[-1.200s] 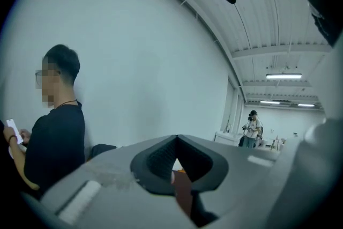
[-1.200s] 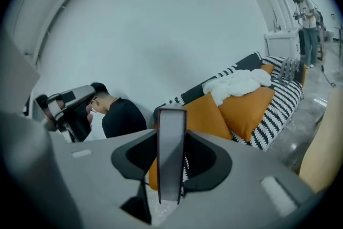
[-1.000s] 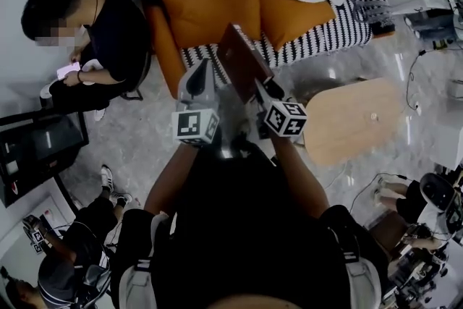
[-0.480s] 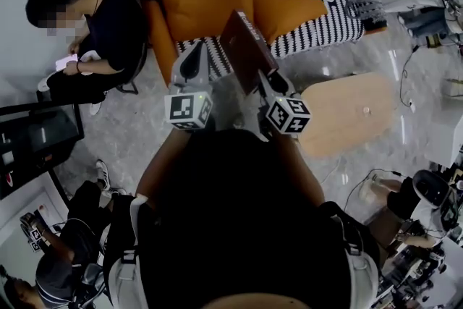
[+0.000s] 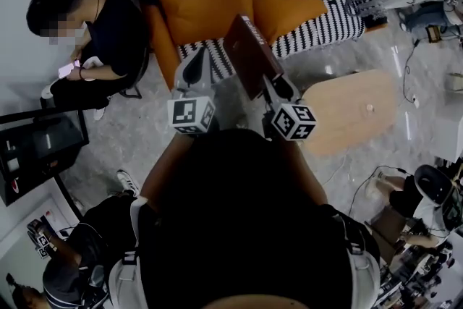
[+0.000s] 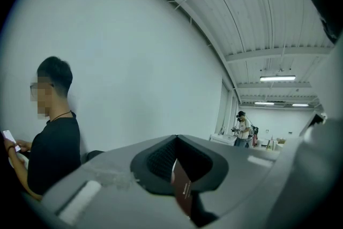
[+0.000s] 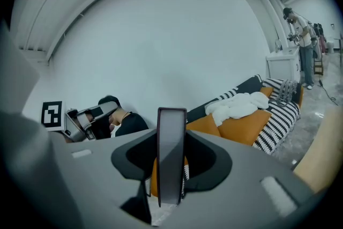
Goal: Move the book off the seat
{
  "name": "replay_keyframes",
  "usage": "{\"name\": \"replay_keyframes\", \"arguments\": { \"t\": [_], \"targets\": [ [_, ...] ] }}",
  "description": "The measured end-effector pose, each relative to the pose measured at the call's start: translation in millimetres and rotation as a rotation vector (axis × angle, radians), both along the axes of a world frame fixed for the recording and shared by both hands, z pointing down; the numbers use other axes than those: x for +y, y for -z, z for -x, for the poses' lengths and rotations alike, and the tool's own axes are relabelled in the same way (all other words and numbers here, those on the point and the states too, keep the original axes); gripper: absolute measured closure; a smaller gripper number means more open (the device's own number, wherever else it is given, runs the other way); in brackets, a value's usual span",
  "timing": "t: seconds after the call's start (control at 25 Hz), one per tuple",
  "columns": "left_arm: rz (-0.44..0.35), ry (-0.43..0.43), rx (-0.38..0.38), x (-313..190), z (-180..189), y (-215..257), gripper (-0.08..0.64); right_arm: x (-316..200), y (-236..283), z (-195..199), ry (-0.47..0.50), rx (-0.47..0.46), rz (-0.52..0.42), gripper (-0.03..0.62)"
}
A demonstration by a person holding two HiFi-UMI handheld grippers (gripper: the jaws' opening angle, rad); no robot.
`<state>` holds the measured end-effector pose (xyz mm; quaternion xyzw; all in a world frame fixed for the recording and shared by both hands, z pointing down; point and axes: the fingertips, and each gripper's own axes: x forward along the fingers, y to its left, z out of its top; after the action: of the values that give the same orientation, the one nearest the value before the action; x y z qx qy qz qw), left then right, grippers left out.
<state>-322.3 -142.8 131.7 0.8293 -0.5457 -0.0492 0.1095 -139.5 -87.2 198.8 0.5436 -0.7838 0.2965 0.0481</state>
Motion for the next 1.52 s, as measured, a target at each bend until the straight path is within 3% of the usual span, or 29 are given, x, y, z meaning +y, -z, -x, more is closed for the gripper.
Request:
{"name": "replay_keyframes", "arguments": {
  "t": [0.44, 0.96, 1.52],
  "targets": [
    [-0.011, -0.025, 0.005, 9, -18, -3, 0.554, 8, 2, 1, 0.019, 0.006, -0.007, 0.436],
    [-0.018, -0.057, -0.001, 20, -43, 5, 0.554, 26, 16, -25, -0.037, -0.078, -0.036, 0.436],
    [0.001, -0.219, -0.031, 53, -154, -4, 0.554, 72, 18, -120, -0.166, -0.118, -0.070, 0.436]
  ]
}}
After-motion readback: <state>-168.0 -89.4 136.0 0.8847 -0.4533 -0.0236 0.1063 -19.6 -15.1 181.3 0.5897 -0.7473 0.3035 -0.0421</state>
